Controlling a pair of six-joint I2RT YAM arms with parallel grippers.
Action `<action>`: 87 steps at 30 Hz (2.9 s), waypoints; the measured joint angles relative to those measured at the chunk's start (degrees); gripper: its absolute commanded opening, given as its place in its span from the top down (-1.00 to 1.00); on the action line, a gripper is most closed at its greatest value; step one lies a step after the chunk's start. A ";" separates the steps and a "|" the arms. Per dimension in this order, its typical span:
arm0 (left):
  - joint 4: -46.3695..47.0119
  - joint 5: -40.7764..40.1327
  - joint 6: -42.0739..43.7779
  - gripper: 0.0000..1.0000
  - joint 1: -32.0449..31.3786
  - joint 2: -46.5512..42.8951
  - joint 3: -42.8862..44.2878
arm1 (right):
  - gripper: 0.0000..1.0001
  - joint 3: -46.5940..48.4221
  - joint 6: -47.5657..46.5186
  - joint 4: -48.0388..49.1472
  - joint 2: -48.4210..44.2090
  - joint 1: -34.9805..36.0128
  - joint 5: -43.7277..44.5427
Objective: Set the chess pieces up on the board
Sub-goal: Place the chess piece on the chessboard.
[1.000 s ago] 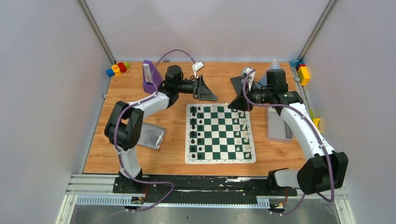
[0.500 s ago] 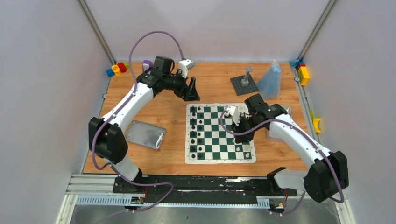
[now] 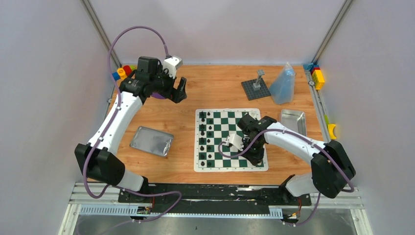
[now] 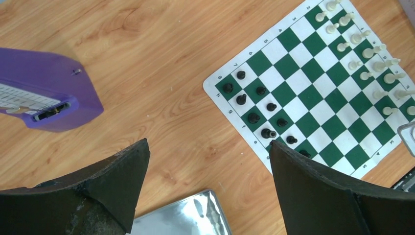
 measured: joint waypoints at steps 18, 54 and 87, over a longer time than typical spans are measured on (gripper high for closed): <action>-1.01 -1.27 0.17 -1.00 0.09 -0.13 -0.28 | 1.00 2.86 1.22 -1.27 10.64 3.37 5.05; -0.87 0.85 0.17 -1.00 0.13 -1.18 -1.68 | 0.72 6.08 2.91 -1.92 15.06 4.52 8.28; -0.81 1.16 0.20 -1.00 0.13 -1.40 -2.32 | 0.48 7.69 3.19 -2.71 14.40 4.52 6.75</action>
